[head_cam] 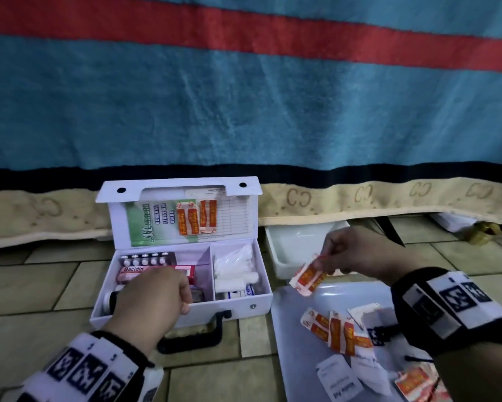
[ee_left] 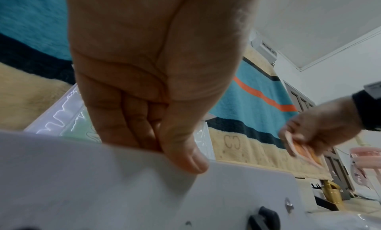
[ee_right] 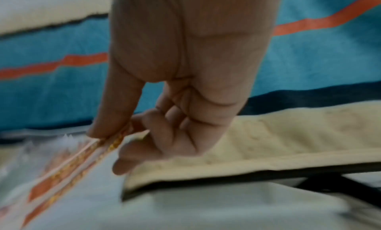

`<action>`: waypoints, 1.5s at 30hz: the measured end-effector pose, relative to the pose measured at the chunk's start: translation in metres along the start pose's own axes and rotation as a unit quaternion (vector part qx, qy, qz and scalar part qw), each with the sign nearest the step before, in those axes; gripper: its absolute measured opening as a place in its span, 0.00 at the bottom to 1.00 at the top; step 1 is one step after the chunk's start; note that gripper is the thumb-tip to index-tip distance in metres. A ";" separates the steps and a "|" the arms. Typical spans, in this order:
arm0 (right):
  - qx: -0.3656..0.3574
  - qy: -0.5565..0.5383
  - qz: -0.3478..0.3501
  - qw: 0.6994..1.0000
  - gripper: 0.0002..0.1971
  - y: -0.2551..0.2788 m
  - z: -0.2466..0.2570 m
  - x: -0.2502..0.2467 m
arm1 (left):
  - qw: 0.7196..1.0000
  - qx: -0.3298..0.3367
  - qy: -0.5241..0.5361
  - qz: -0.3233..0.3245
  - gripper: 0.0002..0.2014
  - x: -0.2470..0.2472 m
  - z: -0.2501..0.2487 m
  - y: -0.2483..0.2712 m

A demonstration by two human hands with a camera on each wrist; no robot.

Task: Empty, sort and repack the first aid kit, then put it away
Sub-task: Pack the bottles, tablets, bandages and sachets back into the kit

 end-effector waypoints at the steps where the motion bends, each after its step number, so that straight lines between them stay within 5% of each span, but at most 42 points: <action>1: -0.035 -0.064 0.009 0.997 0.09 -0.006 0.018 0.006 | 1.000 0.000 -0.002 0.001 0.12 0.000 0.000 0.000; 3: -0.084 -0.123 0.045 0.988 0.10 -0.019 0.050 0.027 | 1.000 -0.001 0.004 0.009 0.13 0.000 0.001 -0.002; 7: -0.117 -0.075 0.053 0.989 0.04 -0.061 0.087 0.066 | 1.000 -0.012 0.016 0.021 0.14 0.000 0.005 -0.003; 10: -0.142 -0.122 -0.066 0.980 0.13 -0.084 0.108 0.056 | 0.999 -0.014 0.021 0.021 0.12 0.000 0.005 -0.005; 13: -0.157 -0.241 -0.197 0.937 0.17 -0.099 0.122 0.032 | 0.999 -0.007 0.026 0.034 0.09 0.000 0.005 -0.005; 16: -0.164 -0.146 -0.244 0.945 0.15 -0.106 0.129 0.023 | 1.000 -0.001 0.006 0.023 0.08 -0.001 0.004 -0.002; 19: -0.198 0.045 -0.219 0.954 0.08 -0.102 0.138 0.027 | 1.000 -0.016 -0.002 0.021 0.10 0.000 0.005 0.000; 22: -0.222 0.199 -0.202 0.933 0.08 -0.099 0.147 0.031 | 1.000 -0.022 0.005 0.016 0.11 0.000 0.005 0.001; 29: -0.199 0.382 -0.124 0.894 0.12 -0.100 0.165 0.047 | 0.999 -0.037 0.026 0.024 0.11 0.000 0.007 -0.002; 45: -0.203 0.361 -0.023 0.910 0.17 -0.108 0.171 0.069 | 0.998 -0.027 0.020 0.047 0.12 -0.003 0.004 0.000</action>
Point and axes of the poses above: each hand's wrist, its own y-axis away from the middle knuckle, its own x-axis out of the palm, z = x × y, the point moved 4 cm from there along -y, towards the middle knuckle, and after that the axes turned 5 degrees about y, right-handed, at the moved point
